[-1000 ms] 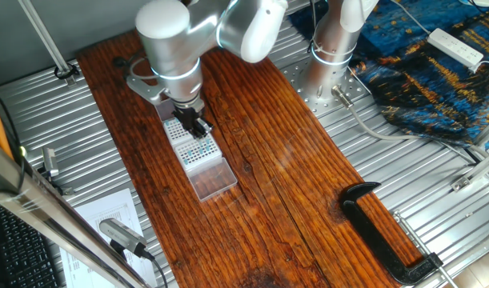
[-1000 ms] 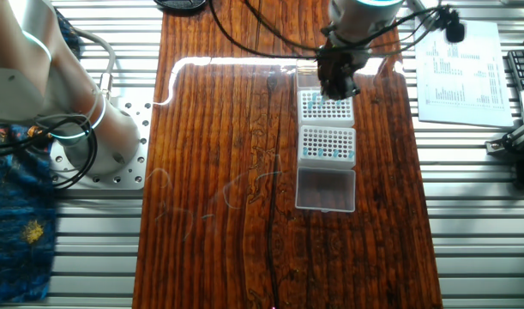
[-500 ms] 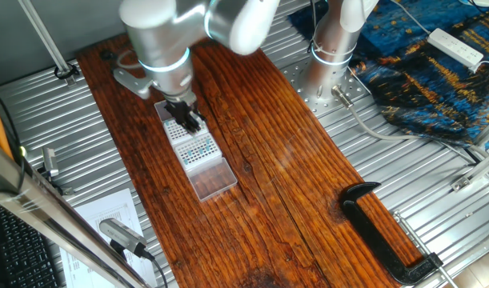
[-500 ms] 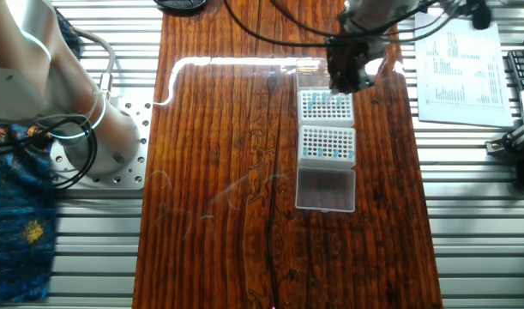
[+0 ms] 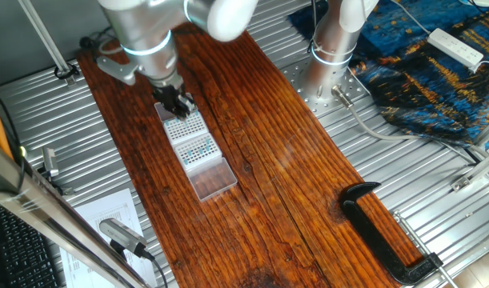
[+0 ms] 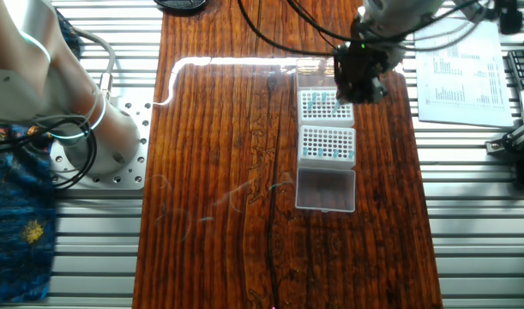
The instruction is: Transfer all medium pipette tips from one holder to another
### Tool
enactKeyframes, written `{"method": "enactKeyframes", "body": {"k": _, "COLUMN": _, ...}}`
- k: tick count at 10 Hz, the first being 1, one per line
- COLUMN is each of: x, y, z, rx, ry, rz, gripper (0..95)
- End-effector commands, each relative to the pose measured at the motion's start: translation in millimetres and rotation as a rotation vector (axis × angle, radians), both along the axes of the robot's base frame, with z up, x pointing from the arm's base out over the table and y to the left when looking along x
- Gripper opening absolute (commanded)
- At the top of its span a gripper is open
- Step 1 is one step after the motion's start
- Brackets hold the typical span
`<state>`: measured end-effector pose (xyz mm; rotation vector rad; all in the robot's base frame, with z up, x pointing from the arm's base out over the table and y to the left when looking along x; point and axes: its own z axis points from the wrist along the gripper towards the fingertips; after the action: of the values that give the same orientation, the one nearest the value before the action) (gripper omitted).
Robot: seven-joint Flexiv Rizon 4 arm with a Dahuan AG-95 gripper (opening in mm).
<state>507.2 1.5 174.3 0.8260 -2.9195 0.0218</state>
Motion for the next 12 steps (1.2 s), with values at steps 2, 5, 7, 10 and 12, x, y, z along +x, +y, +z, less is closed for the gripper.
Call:
{"method": "enactKeyframes", "body": {"k": 2, "x": -6.5, "y": -28.9, "z": -4.8, "rx": -0.013, "ry": -0.006, "rz": 0.044, "gripper": 0.0}}
{"method": "enactKeyframes", "body": {"k": 5, "x": -7.8, "y": -32.9, "z": -11.4, "rx": 0.011, "ry": -0.014, "rz": 0.044, "gripper": 0.0}}
{"method": "enactKeyframes", "body": {"k": 7, "x": -9.4, "y": -30.0, "z": -17.1, "rx": 0.026, "ry": -0.014, "rz": 0.038, "gripper": 0.0}}
{"method": "enactKeyframes", "body": {"k": 10, "x": -14.9, "y": -29.3, "z": -27.7, "rx": 0.026, "ry": -0.018, "rz": 0.040, "gripper": 0.0}}
{"method": "enactKeyframes", "body": {"k": 12, "x": -17.4, "y": -28.2, "z": -33.3, "rx": 0.035, "ry": -0.026, "rz": 0.034, "gripper": 0.0}}
